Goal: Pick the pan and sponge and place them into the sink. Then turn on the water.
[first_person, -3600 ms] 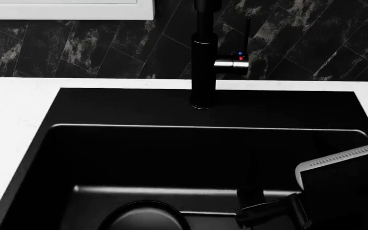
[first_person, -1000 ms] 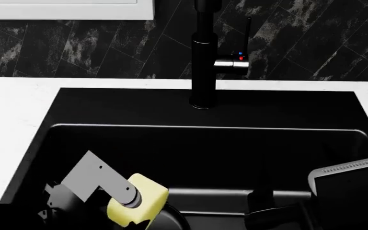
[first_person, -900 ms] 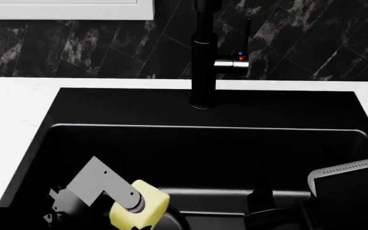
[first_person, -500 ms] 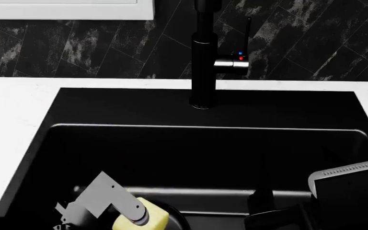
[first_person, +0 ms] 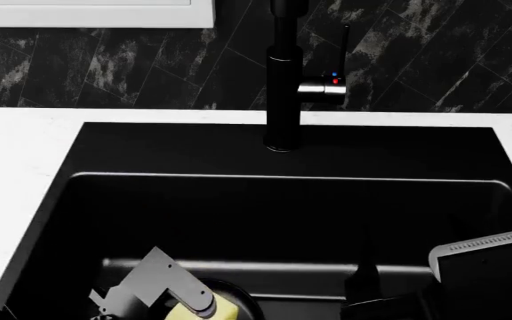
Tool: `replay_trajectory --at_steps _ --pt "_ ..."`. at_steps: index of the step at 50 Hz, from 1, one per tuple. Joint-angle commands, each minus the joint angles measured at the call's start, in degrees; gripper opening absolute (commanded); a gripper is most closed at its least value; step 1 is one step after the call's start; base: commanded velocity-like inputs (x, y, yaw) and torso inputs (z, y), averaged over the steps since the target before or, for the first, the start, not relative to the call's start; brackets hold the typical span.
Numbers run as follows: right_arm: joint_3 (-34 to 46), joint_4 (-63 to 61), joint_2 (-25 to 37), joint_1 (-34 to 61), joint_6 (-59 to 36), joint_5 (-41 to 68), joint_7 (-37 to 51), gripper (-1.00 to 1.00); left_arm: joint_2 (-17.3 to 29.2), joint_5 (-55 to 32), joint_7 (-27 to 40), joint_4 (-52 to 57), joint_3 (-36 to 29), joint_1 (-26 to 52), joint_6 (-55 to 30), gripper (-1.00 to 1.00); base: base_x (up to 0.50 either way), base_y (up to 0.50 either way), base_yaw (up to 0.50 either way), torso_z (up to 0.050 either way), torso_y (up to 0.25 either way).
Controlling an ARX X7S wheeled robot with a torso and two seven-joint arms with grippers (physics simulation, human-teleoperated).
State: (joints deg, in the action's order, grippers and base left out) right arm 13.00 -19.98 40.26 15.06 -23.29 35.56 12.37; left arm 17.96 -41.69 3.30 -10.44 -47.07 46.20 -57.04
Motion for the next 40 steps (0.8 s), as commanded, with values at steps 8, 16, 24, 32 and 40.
replay_trajectory --at_steps 8,16,24,32,40 --pt "0.22 1.13 -0.38 -0.33 0.79 -0.25 -0.38 1.0 -1.36 -0.01 0.52 -2.43 -0.09 0.99 0.9 1.0 0.0 0.0 0.0 0.0 0.0" --pt "0.46 1.21 -0.37 -0.01 -0.02 0.04 -0.21 1.0 -1.25 -0.64 1.21 -1.82 0.45 1.33 0.06 1.0 0.0 0.0 0.0 0.0 0.0" --pt "0.47 0.92 -0.21 0.43 -0.61 0.39 -0.13 1.0 -0.35 -2.09 2.97 1.95 1.82 1.46 -1.46 1.0 0.0 0.0 0.0 0.0 0.0" --pt "-1.57 1.56 -2.38 3.72 -1.12 3.5 1.05 1.0 1.55 -7.26 19.44 21.23 16.57 2.17 -2.57 1.0 0.0 0.0 0.0 0.0 0.0" --pt "-2.01 1.03 -2.21 4.08 -1.39 3.77 1.62 1.0 2.56 -7.56 20.95 23.81 18.21 3.18 -2.38 1.0 0.0 0.0 0.0 0.0 0.0"
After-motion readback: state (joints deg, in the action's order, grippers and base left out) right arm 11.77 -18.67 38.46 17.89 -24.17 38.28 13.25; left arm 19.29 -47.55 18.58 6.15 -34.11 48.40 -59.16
